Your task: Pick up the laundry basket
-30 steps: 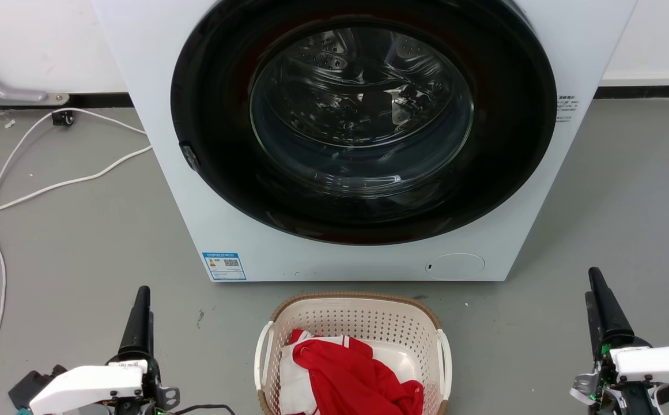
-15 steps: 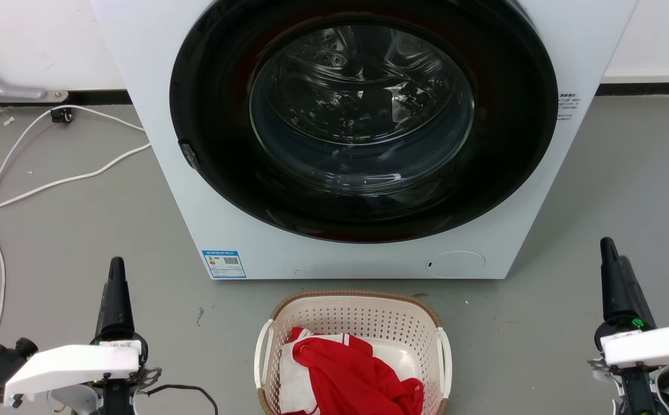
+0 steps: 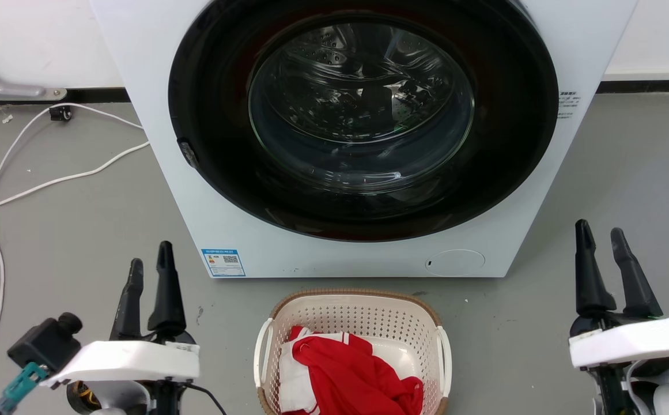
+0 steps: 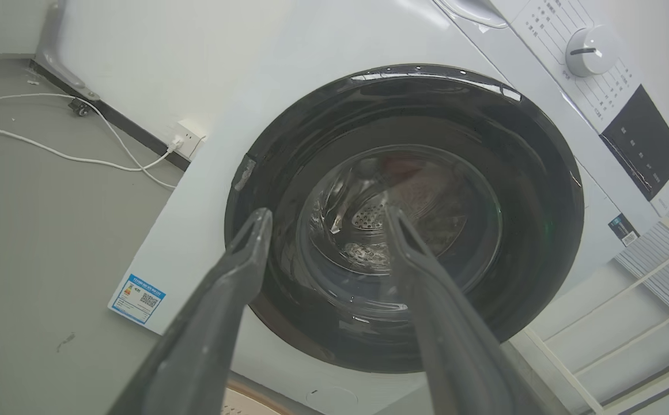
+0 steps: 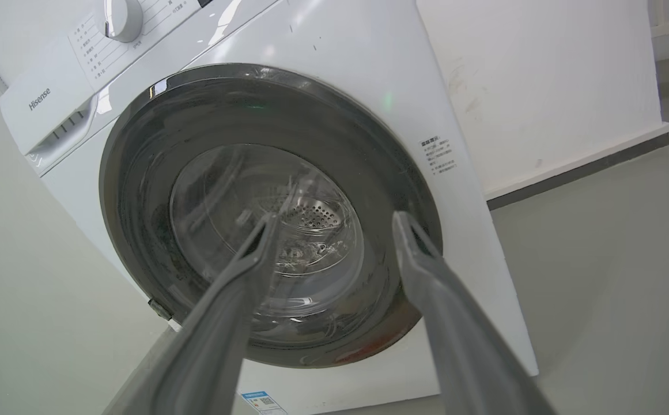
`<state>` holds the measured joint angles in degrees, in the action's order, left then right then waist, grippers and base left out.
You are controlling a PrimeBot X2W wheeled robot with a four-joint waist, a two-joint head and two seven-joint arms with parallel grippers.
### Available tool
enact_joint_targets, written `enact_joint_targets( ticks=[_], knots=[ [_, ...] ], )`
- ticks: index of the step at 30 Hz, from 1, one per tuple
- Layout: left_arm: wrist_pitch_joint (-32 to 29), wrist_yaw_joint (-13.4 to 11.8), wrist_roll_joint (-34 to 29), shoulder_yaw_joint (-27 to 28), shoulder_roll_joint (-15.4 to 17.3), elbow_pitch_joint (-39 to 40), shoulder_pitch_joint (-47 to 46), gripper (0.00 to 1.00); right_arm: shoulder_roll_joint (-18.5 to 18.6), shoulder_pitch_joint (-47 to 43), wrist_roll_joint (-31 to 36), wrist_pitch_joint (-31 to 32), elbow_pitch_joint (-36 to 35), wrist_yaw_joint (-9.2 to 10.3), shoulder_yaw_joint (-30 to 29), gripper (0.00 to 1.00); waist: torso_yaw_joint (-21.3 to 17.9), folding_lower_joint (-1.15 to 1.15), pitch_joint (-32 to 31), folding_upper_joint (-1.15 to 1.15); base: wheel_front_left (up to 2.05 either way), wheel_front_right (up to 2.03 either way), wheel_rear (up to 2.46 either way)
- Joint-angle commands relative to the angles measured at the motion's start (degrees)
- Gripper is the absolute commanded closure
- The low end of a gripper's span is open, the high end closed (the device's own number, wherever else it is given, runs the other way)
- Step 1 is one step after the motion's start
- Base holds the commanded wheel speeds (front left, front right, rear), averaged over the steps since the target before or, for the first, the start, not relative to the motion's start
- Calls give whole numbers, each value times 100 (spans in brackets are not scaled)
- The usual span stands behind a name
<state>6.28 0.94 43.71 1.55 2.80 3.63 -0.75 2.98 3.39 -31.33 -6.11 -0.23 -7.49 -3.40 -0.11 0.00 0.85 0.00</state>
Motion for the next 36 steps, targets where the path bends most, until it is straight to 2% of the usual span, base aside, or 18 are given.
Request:
enact_joint_targets(
  ticks=[1,8,15,23,36],
  knots=[
    [53,-26,-290,-67,23,122,-10,0,8,-15,266,-60,-108,-1,29,0,1,0,0,0,0,0,0],
    [166,-5,-1165,-409,48,104,84,0,6,-87,788,-173,-82,0,117,0,-5,0,-1,0,0,0,0],
    [270,-230,-1882,-800,224,52,106,0,3,-176,1317,-278,209,0,100,0,-5,0,-10,0,0,0,0],
    [381,-537,-2315,-1240,440,-64,120,0,0,-169,1743,-393,402,0,90,0,-8,0,-9,0,0,0,0],
    [548,-759,-2997,-1691,672,-277,86,0,-5,-197,2377,-560,501,0,189,0,-13,0,2,0,0,0,0]
  ],
)
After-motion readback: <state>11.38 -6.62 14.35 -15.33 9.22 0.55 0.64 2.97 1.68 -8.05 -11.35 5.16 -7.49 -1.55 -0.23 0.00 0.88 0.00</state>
